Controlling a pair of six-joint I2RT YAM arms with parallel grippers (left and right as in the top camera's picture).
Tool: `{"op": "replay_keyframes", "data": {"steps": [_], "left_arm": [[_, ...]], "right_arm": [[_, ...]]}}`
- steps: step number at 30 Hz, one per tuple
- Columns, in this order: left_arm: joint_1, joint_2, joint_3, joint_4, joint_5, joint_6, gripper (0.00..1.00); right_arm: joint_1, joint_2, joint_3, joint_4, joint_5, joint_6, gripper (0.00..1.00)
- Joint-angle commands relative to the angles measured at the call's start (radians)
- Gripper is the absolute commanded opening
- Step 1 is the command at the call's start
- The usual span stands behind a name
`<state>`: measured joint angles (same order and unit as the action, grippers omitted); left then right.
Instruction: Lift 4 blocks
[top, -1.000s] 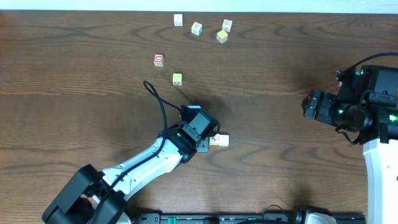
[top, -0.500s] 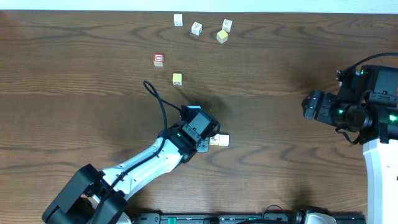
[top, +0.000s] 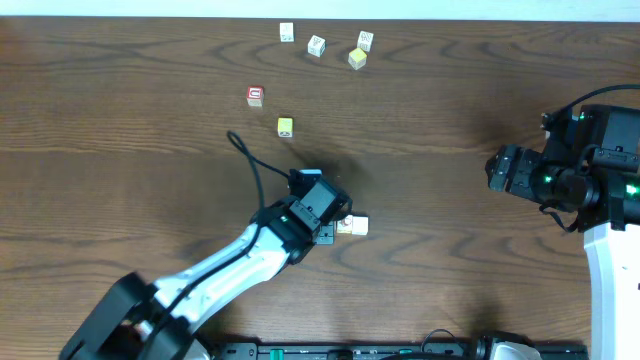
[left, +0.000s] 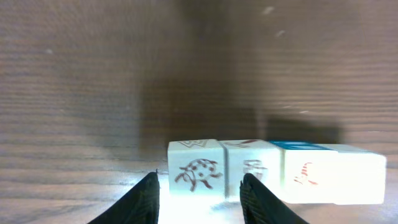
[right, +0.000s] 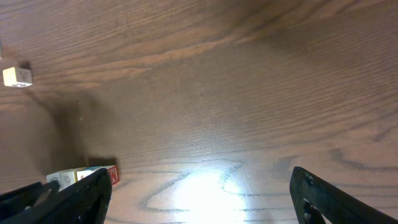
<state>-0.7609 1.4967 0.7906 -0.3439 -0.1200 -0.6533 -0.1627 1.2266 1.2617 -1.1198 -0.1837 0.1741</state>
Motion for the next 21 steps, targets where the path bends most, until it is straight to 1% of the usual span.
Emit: {"op": "replay_keyframes", "data": {"steps": [1,3,4,5,6,7,8,9,10,11,12,13,14,15,18,21], "left_arm": [[0.003,-0.105,-0.003,-0.006,-0.051,0.014,0.45],[0.003,-0.154,-0.003,-0.018,-0.061,0.025,0.46],[0.003,-0.179,-0.003,-0.021,-0.061,0.034,0.47],[0.003,-0.206,-0.003,-0.028,-0.062,0.044,0.47],[0.003,-0.235,-0.003,-0.035,-0.076,0.055,0.47],[0.003,-0.267,-0.003,-0.045,-0.105,0.059,0.46],[0.004,-0.303,-0.003,-0.060,-0.151,0.059,0.42],[0.006,-0.348,-0.003,-0.076,-0.217,0.059,0.40],[0.013,-0.386,-0.003,-0.087,-0.269,0.069,0.36],[0.023,-0.428,-0.003,-0.089,-0.301,0.099,0.34],[0.037,-0.473,-0.003,-0.089,-0.313,0.142,0.30],[0.055,-0.520,-0.001,-0.089,-0.316,0.185,0.24],[0.075,-0.567,0.003,-0.090,-0.316,0.231,0.14],[0.095,-0.615,0.007,-0.093,-0.321,0.273,0.07],[0.169,-0.745,0.025,-0.093,-0.431,0.356,0.08],[0.274,-0.815,0.046,-0.089,-0.525,0.410,0.07]], "right_arm": [[-0.006,-0.002,-0.003,0.003,-0.005,-0.015,0.88],[-0.006,-0.002,-0.003,0.002,-0.005,-0.015,0.88],[-0.006,-0.002,-0.003,0.002,-0.005,-0.015,0.82],[-0.006,-0.002,-0.003,0.002,-0.007,-0.015,0.69],[-0.006,-0.002,-0.003,0.002,-0.016,-0.015,0.57],[-0.006,-0.002,-0.003,0.002,-0.041,-0.015,0.50],[-0.006,-0.002,-0.003,0.003,-0.066,-0.016,0.43],[-0.006,-0.004,-0.003,0.007,-0.087,-0.021,0.36],[-0.005,-0.005,-0.002,0.014,-0.102,-0.027,0.32],[-0.004,-0.006,0.001,0.023,-0.105,-0.027,0.28],[-0.002,-0.008,0.009,0.028,-0.105,-0.027,0.25],[0.000,-0.009,0.020,0.031,-0.105,-0.027,0.21],[0.001,-0.013,0.037,0.032,-0.105,-0.027,0.17],[0.001,-0.018,0.058,0.033,-0.105,-0.032,0.12],[0.001,-0.045,0.150,0.039,-0.075,-0.049,0.05],[0.001,-0.076,0.233,0.069,0.000,-0.049,0.01]]}}
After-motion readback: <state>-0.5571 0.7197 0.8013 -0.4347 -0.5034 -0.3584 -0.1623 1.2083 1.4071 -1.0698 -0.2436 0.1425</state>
